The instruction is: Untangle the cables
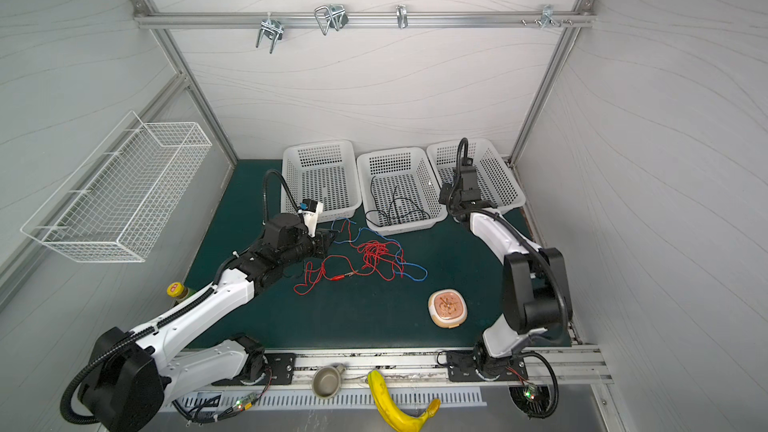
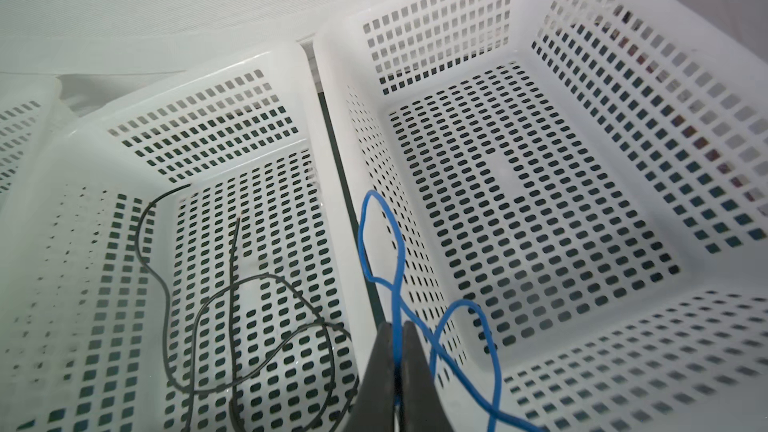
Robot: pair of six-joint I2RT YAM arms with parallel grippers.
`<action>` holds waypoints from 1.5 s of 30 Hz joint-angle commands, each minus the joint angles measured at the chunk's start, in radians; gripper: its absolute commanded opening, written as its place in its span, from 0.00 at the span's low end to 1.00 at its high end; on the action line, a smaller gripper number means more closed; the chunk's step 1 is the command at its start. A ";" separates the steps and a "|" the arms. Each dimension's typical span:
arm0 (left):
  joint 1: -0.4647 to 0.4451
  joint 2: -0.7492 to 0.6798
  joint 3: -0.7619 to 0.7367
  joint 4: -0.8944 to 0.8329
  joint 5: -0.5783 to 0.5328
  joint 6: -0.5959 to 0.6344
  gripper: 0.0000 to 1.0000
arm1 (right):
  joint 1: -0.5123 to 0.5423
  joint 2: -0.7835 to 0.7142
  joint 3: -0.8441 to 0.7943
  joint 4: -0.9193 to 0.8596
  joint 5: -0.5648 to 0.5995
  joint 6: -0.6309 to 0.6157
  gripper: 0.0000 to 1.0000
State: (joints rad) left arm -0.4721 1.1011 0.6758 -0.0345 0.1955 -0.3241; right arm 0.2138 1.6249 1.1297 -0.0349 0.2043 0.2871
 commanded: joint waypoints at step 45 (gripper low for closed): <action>-0.016 0.010 0.013 0.004 -0.068 0.067 0.00 | 0.206 -0.239 -0.138 -0.028 -0.654 -0.127 0.63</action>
State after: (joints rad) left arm -0.4839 1.1034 0.6586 -0.0551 0.1471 -0.2794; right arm 0.3614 1.4242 1.0000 -0.0860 -0.3096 0.2165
